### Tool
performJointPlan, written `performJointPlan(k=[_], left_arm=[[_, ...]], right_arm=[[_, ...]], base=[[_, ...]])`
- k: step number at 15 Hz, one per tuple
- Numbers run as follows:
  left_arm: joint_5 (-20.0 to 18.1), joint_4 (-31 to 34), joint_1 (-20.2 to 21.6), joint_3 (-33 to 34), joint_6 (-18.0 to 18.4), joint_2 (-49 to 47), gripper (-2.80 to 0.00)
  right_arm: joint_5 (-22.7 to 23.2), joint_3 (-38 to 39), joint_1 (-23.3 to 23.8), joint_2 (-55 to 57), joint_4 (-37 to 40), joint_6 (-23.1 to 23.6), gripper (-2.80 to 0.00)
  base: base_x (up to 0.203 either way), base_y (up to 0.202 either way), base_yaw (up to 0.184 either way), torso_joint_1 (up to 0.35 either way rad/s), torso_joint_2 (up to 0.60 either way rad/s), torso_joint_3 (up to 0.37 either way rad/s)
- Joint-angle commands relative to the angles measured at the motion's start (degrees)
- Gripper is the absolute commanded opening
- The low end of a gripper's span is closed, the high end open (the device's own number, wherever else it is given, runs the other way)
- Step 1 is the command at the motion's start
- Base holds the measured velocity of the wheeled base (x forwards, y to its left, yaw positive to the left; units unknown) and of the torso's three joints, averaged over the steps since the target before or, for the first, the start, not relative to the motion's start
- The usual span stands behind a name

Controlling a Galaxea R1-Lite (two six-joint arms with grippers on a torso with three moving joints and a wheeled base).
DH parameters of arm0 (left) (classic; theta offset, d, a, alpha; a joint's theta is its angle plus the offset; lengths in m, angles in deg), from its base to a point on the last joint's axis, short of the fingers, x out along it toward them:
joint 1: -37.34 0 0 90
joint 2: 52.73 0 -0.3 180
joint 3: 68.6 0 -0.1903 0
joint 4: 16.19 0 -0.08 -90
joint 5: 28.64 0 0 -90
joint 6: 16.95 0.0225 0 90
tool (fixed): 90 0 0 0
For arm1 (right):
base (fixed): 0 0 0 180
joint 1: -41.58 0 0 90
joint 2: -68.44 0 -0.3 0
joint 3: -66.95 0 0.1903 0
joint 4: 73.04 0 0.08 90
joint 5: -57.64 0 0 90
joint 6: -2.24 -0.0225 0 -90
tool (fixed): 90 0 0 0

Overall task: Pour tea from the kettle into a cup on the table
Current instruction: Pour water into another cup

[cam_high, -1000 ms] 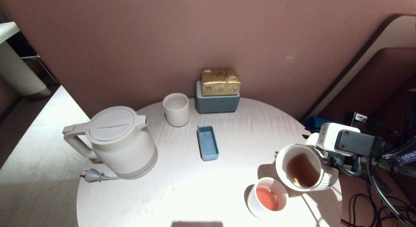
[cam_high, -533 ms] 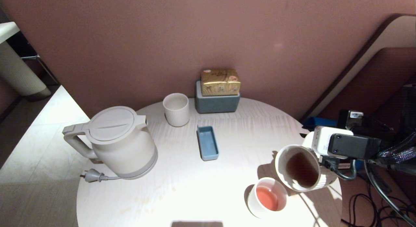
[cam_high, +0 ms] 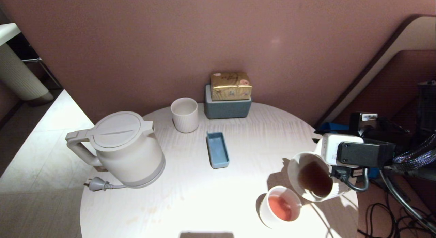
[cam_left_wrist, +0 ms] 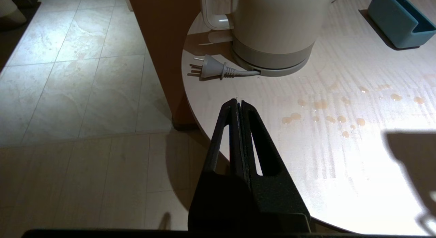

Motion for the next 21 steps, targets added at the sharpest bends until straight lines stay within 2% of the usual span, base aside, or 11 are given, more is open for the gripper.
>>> performJointPlan(k=[1,6,14,21], left_arm=[[0.0,0.0,0.0,0.0,0.0,0.0,-2.80],[0.0,0.0,0.0,0.0,0.0,0.0,-2.80],[0.0,0.0,0.0,0.0,0.0,0.0,-2.80],[0.0,0.0,0.0,0.0,0.0,0.0,-2.80]], right_arm=[[-0.8,-1.2,-1.0,0.1,0.7,1.9,-2.80],[-2.5,-1.9,-2.3,0.9,1.0,5.1,-2.80],[-9.1,-3.2,-8.6,2.1,3.3,5.8,-2.80],[-11.3,-3.2,-9.1,2.1,3.3,11.3,-2.80]], base=[[0.000,0.000,0.000,0.000,0.00,0.000],[0.000,0.000,0.000,0.000,0.00,0.000],[0.000,0.000,0.000,0.000,0.00,0.000],[0.000,0.000,0.000,0.000,0.00,0.000]])
